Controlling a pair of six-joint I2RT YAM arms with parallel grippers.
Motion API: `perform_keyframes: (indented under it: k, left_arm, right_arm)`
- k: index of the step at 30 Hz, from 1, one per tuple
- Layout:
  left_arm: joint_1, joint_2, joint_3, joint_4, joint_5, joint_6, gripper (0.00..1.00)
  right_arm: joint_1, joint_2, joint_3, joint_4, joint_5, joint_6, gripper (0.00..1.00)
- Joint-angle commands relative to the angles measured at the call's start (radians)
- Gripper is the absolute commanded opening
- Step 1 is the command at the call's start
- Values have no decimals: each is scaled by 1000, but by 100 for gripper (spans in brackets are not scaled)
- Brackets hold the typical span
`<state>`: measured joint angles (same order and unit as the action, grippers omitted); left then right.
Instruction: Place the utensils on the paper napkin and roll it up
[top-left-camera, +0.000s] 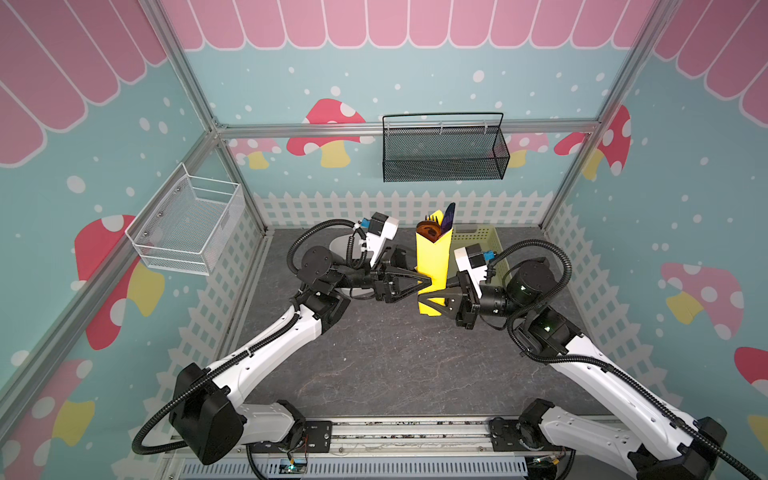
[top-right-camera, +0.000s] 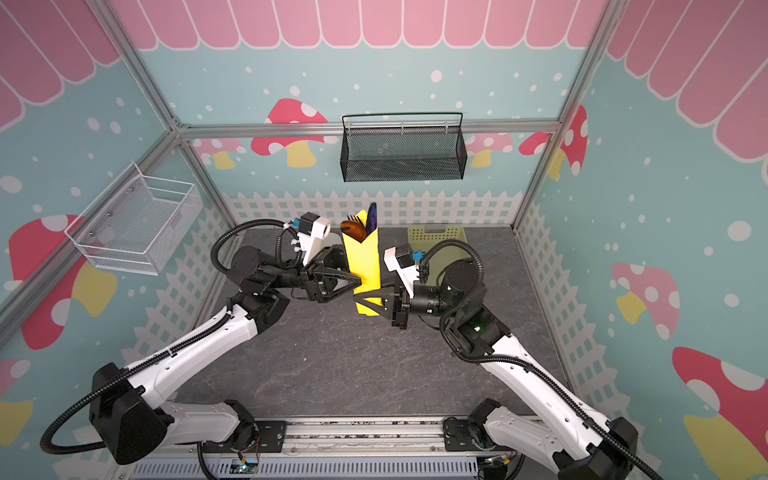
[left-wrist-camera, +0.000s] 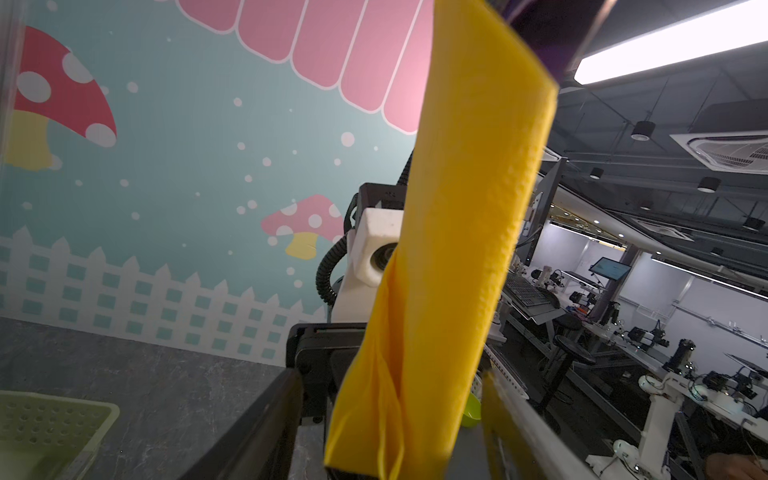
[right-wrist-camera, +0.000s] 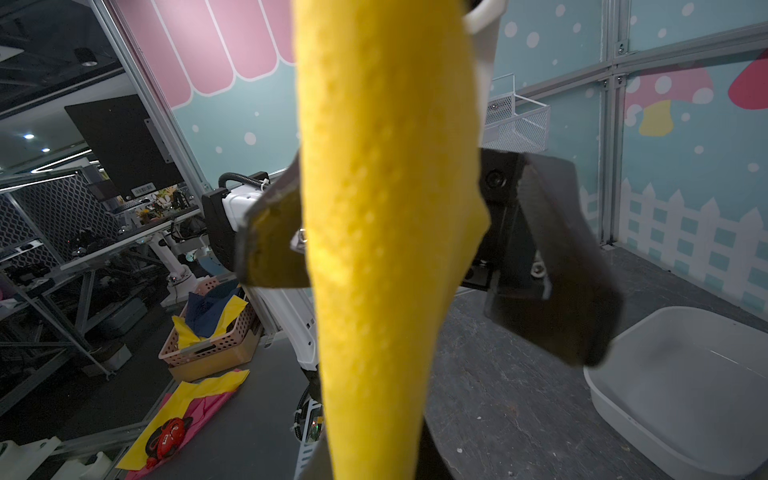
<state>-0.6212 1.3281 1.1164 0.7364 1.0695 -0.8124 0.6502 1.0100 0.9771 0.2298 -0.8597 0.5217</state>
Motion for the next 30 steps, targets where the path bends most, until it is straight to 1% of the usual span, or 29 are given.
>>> perform_keyframes:
  k: [1,6,10,12,18,23,30]
  left_arm:
    - [-25,10,48,-28,35,32,70]
    - [-53,28,81,-97,55,76,68]
    - [-58,22,88,-173,55,125,65]
    - [-58,13,83,-177,53,130,63]
    - [-57,-26,76,-218,48,162,53]
    - [-51,-61,71,-269,30,202,50]
    - [-38,-94,65,-296,14,217,46]
  right_arm:
    - [8,3,0,51,-23,2,2]
    - [8,10,-1,49,-29,5,2]
    - [9,9,-2,45,-24,4,2]
    - [8,4,-3,34,-9,0,2]
    - [8,-3,2,-5,46,-16,1]
    - [8,-11,3,-35,87,-33,0]
    - [7,-23,8,-58,128,-38,0]
